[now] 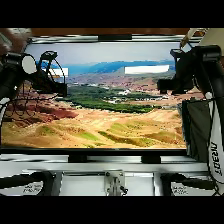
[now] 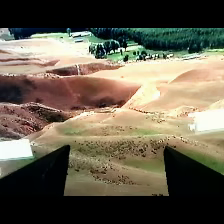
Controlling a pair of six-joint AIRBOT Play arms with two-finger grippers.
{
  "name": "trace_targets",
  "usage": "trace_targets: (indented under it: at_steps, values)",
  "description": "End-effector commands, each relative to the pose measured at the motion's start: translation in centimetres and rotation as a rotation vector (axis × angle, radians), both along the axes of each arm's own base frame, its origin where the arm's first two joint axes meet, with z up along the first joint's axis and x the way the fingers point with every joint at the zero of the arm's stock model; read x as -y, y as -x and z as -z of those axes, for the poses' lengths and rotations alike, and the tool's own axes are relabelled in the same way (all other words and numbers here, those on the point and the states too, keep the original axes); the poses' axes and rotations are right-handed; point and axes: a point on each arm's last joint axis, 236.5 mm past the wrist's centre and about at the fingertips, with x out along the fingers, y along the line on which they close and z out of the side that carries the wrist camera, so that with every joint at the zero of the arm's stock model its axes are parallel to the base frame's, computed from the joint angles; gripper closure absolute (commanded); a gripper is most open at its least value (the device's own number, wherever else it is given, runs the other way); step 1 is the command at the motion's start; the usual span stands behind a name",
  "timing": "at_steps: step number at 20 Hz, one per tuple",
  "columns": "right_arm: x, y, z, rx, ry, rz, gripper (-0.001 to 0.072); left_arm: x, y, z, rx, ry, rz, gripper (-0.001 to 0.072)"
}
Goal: Fold the shirts.
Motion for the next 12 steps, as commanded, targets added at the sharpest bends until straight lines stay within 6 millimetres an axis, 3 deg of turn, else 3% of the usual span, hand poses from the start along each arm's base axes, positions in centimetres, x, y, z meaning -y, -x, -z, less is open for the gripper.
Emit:
trace_targets:
  at_steps: [1, 12]
  values:
    - [-1.29, 0.69, 0.97, -0.05, 0.018, -0.038, 0.0127, -0.22, 0.4, 0.73, -0.034, -0.022, -0.012, -0.0007]
    - [-1.3, 0.68, 0.97, -0.05, 0.018, -0.038, 0.0127, 0.02, 0.44, 0.74, -0.036, -0.012, -0.011, -0.0007]
